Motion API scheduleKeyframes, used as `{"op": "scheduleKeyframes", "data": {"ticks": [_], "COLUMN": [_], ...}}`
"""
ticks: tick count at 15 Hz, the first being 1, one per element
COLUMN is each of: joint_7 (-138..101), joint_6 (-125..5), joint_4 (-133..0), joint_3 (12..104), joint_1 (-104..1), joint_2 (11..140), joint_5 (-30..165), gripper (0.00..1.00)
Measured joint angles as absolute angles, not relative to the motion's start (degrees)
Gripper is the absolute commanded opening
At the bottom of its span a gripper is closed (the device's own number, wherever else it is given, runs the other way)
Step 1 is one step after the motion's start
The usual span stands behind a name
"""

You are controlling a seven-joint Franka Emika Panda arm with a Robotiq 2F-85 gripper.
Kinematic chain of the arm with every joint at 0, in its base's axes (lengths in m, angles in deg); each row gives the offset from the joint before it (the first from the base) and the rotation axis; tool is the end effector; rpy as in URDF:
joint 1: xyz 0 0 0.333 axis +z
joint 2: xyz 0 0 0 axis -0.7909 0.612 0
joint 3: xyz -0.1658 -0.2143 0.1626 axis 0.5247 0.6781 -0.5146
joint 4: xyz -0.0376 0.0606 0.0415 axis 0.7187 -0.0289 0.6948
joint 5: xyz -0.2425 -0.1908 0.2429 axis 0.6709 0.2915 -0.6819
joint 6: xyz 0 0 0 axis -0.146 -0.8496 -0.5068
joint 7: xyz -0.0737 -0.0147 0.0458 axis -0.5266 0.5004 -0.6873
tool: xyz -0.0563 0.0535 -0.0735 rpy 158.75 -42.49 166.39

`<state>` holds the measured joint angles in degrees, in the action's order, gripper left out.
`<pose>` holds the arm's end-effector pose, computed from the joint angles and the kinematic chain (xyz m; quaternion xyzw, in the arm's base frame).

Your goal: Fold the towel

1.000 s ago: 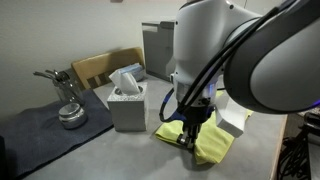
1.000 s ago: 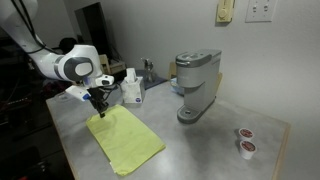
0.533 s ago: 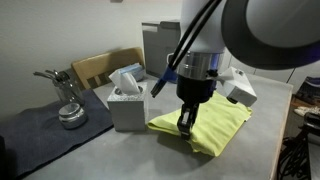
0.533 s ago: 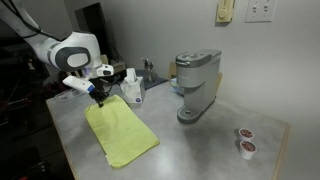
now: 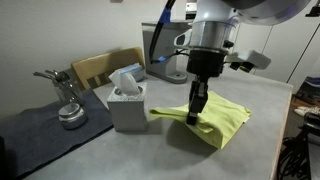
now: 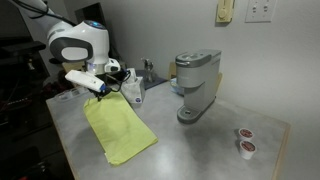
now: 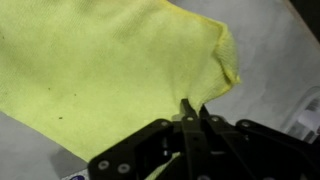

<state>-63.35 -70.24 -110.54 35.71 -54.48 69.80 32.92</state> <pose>0.4828 0.1369 0.2444 -0.9492 -0.2569 -0.0205 0.1804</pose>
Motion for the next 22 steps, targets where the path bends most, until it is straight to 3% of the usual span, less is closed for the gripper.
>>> {"op": "scheduleKeyframes", "data": {"ticks": [11,22], "joint_7": [-76.6,-88.9], "joint_6": [-59.4,-46.8], "joint_4": [-109.4,-111.7], "joint_3": [39.0,52.0], "joint_1": [-51.9,-54.2], "joint_2": [67.7,61.3], "joint_5": [24.4,20.3], "gripper": [0.01,0.01]}}
